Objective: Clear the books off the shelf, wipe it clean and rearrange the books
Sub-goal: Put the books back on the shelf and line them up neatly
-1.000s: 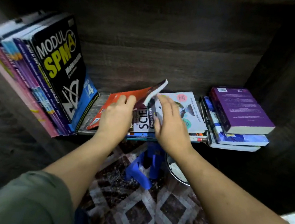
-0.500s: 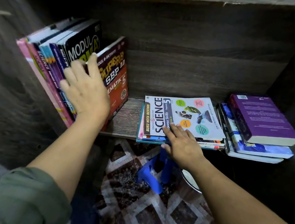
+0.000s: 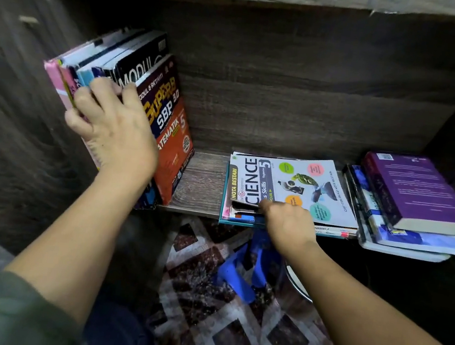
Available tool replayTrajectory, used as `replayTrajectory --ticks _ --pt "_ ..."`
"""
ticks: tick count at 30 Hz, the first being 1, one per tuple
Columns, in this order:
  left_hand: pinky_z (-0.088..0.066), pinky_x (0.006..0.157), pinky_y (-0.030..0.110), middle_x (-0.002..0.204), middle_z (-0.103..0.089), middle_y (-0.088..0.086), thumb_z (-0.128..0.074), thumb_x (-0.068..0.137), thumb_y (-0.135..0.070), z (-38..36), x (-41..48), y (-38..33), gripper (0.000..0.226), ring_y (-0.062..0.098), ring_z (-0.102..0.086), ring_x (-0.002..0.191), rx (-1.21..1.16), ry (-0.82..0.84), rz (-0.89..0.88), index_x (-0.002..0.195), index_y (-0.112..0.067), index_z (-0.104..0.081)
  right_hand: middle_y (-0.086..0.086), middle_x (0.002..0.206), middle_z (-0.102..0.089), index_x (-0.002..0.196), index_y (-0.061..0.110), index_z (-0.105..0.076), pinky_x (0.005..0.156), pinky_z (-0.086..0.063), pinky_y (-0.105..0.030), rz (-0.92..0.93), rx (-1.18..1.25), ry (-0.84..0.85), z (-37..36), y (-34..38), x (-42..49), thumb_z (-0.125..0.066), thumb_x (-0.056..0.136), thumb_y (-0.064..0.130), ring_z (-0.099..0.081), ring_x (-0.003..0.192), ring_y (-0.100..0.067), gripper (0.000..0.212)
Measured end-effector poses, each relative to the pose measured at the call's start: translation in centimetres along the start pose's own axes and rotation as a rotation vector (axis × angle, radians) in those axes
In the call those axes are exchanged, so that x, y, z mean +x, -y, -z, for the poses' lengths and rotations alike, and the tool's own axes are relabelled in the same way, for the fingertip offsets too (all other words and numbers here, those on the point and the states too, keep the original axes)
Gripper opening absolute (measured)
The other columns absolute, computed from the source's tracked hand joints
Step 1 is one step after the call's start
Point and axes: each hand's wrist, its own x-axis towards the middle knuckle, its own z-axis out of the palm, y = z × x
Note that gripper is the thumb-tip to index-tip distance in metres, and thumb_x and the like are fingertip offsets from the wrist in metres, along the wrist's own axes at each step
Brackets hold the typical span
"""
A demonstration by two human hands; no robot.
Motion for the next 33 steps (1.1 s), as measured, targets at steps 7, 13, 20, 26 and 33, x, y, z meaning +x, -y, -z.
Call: replayTrajectory --ticks 7,13,20,26,33 --pt "-0.008 0.114 0.056 0.154 -0.021 0.017 -0.072 0.074 -0.033 1.1 1.8 3.6 0.087 0.041 -0.007 0.146 -0.228 -0.071 -0.181 0.148 -0.021 -0.026 -0.012 0.104 -0.068 0.124 0.012 -0.056 0.054 -0.041 -0.036 -0.018 0.254 -0.457 3.3 2.4 1.5 -0.049 0.083 -0.002 -0.066 0.077 -0.038 0.044" --pt "-0.012 0.115 0.045 0.14 -0.046 0.006 -0.056 0.083 -0.031 -0.8 2.4 5.2 0.062 0.028 -0.022 0.144 -0.35 -0.186 -0.264 0.142 -0.017 -0.041 -0.014 0.078 -0.07 0.107 0.008 -0.067 0.051 -0.049 -0.035 0.014 0.679 -0.877 6.2 8.8 6.1 -0.057 0.082 0.002 -0.065 0.064 -0.037 0.028" --pt "-0.015 0.109 0.035 0.136 -0.051 -0.003 -0.039 0.096 -0.03 -1.4 2.6 5.4 0.042 0.02 -0.028 0.141 -0.435 -0.262 -0.23 0.136 -0.023 -0.048 -0.018 0.1 -0.07 0.128 0.019 -0.058 0.067 -0.046 -0.032 0.048 1.072 -0.574 5.9 15.4 10.0 -0.045 0.101 0.018 -0.066 0.088 -0.036 0.03" --pt "-0.012 0.113 0.04 0.137 -0.048 0.001 -0.041 0.094 -0.059 -1.6 2.6 5.2 0.057 0.024 -0.025 0.142 -0.385 -0.215 -0.233 0.136 -0.021 -0.045 0.001 0.163 -0.006 0.153 0.038 0.004 0.12 -0.003 -0.048 0.372 0.78 0.021 4.4 14.1 9.1 -0.031 0.104 0.038 0.002 0.145 -0.012 0.06" --pt "-0.007 0.116 0.043 0.142 -0.038 0.005 -0.064 0.075 -0.051 -1.5 2.6 4.8 0.077 0.028 -0.017 0.145 -0.278 -0.136 -0.213 0.139 -0.021 -0.033 -0.01 0.158 -0.023 0.151 0.027 -0.025 0.117 -0.024 -0.041 0.193 0.195 0.317 1.7 4.8 4.9 -0.052 0.095 0.039 -0.023 0.144 -0.029 0.064"
